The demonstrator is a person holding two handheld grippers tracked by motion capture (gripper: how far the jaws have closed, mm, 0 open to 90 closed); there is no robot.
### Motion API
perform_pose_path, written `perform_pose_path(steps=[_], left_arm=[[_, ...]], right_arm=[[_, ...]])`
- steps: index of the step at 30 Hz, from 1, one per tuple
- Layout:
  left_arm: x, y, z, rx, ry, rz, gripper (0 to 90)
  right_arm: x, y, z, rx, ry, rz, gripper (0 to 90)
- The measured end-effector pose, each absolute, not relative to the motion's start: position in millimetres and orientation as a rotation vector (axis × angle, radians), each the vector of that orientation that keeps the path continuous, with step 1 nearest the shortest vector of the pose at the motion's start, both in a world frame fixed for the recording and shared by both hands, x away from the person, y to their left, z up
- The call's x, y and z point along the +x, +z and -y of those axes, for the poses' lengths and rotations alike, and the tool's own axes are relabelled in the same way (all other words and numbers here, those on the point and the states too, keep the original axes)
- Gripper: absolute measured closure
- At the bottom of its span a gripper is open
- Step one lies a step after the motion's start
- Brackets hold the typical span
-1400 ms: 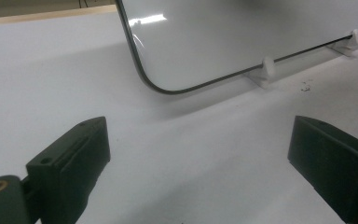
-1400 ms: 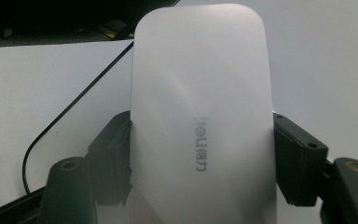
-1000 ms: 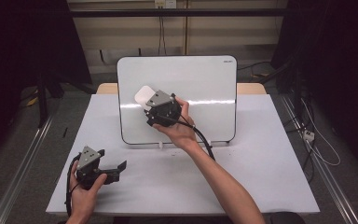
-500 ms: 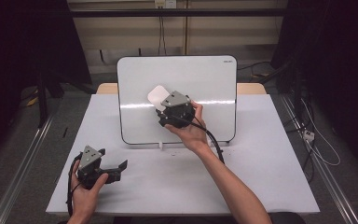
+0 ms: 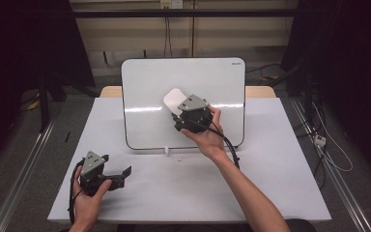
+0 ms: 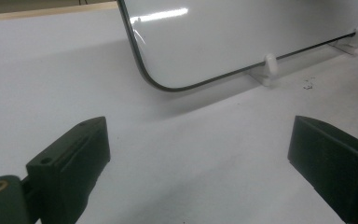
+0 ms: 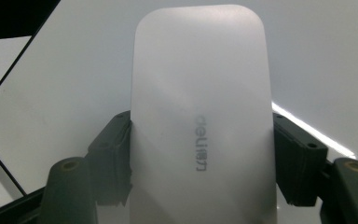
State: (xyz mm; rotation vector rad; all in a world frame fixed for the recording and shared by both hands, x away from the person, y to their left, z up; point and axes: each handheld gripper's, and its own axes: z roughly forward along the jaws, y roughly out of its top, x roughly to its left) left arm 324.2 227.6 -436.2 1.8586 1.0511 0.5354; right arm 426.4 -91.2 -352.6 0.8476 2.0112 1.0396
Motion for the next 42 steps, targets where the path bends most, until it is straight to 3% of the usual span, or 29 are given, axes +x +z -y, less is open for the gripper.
perform_pose_path(steps=[27, 42], left_arm=[[326, -435, -220, 1.871, 0.554, -1.057, 5.6], [324, -436, -224, 1.873, 0.562, -1.056, 5.6]], right_arm=[[394, -382, 188, 1.051, 0.935, -1.904, 31.0], [397, -405, 211, 1.098, 0.879, -1.878, 31.0]])
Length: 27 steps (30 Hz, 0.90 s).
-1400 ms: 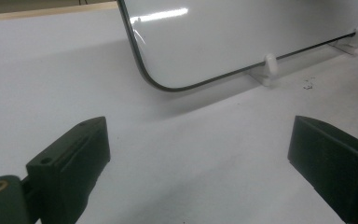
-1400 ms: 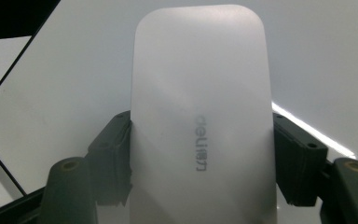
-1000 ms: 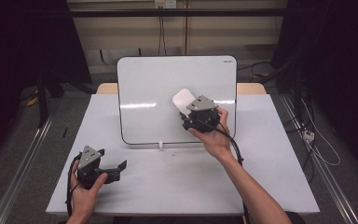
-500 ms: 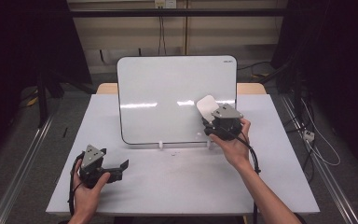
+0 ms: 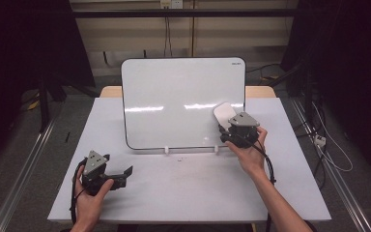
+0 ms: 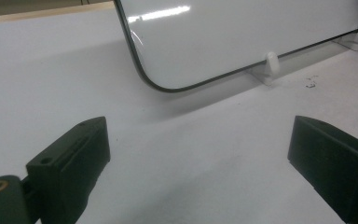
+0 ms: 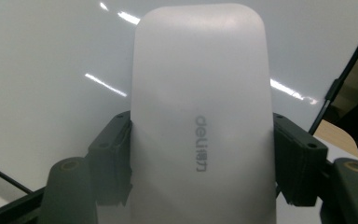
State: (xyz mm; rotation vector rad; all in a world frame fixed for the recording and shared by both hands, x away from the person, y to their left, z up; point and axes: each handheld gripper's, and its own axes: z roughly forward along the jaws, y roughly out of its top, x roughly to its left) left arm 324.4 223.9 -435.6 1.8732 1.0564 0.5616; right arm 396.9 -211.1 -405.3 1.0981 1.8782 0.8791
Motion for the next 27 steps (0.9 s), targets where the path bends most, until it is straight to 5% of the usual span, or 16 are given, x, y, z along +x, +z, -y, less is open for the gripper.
perform_pose_path(steps=[16, 27], left_arm=[[323, -437, -232, 1.854, 0.554, -1.075, 5.6], [324, -436, -230, 1.854, 0.553, -1.078, 5.6]], right_arm=[[400, -407, 210, 1.111, 0.864, -1.891, 29.6], [398, -404, 219, 1.212, 1.012, -1.906, 10.0]])
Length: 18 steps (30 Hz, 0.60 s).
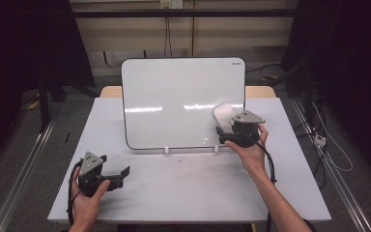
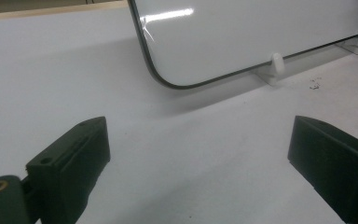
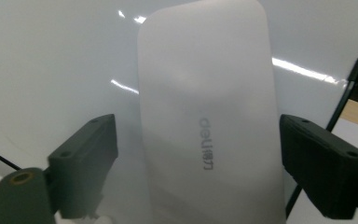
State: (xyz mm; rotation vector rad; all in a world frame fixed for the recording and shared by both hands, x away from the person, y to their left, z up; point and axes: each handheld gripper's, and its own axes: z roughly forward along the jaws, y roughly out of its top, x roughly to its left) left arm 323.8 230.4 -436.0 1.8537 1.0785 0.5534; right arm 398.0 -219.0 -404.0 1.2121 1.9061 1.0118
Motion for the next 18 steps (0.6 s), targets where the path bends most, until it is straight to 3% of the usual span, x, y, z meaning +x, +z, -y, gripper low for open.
perform_pose_path(steps=[8, 18], left_arm=[[325, -436, -225, 1.865, 0.551, -1.059, 5.6], [326, -434, -223, 1.859, 0.562, -1.045, 5.6]], right_arm=[[385, -400, 229, 1.237, 1.073, -1.913, 5.1], [364, -401, 248, 1.284, 1.122, -1.892, 6.4]])
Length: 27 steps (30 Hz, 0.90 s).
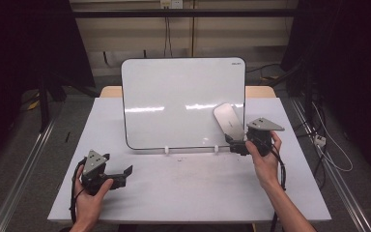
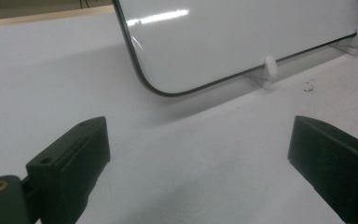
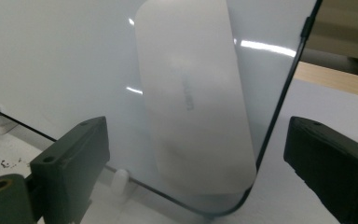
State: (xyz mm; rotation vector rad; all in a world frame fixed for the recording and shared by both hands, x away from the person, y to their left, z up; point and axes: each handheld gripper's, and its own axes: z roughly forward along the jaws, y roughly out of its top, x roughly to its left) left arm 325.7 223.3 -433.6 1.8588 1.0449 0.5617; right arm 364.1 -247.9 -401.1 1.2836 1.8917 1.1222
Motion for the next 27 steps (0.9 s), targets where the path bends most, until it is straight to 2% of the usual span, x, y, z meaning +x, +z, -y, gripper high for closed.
perform_pose_path(steps=[2, 4, 27], left_arm=[[326, -433, -224, 1.856, 0.56, -1.046, 5.5], [327, -433, -224, 1.854, 0.561, -1.047, 5.5], [326, -431, -226, 1.827, 0.576, -1.038, 4.5]], right_arm=[[360, -402, 251, 1.287, 1.112, -1.886, 6.9], [355, -403, 254, 1.293, 1.103, -1.893, 11.3], [295, -437, 282, 1.333, 1.121, -1.814, 8.2]])
